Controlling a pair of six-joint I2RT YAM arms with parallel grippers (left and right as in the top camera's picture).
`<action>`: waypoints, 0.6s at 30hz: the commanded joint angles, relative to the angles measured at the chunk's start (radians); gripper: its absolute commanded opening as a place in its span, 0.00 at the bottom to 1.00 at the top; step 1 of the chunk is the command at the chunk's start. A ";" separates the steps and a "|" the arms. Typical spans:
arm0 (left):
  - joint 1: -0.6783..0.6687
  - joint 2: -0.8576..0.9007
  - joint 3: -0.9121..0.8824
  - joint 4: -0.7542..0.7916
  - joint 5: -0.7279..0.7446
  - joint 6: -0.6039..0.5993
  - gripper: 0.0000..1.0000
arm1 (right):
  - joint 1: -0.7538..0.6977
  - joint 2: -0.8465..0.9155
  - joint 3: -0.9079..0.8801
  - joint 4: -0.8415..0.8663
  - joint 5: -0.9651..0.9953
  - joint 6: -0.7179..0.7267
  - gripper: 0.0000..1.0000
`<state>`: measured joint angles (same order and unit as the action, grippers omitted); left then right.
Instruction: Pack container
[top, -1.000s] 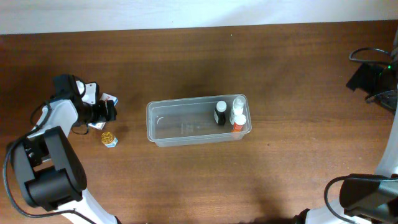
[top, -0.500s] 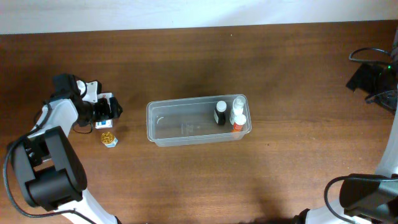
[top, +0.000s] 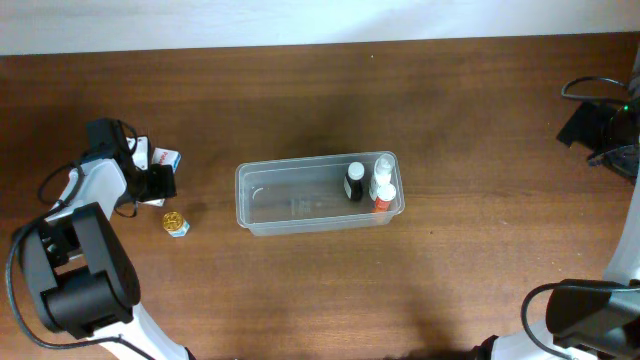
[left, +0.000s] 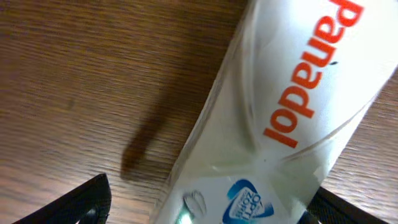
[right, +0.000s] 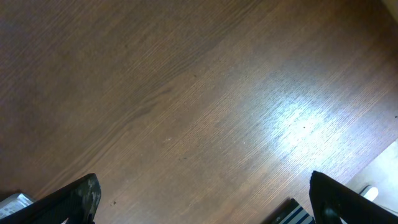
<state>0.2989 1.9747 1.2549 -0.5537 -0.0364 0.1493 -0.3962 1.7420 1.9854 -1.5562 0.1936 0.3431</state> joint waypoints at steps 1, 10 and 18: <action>-0.007 0.009 0.002 0.021 -0.086 0.014 0.89 | -0.003 -0.027 0.016 0.000 0.002 0.006 0.98; -0.036 0.009 0.002 0.112 -0.087 0.128 0.99 | -0.003 -0.027 0.016 0.000 0.002 0.006 0.98; -0.076 0.019 0.002 0.193 -0.050 0.141 0.99 | -0.003 -0.027 0.016 0.000 0.002 0.006 0.98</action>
<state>0.2321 1.9747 1.2549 -0.3763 -0.1097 0.2672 -0.3962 1.7420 1.9854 -1.5562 0.1936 0.3435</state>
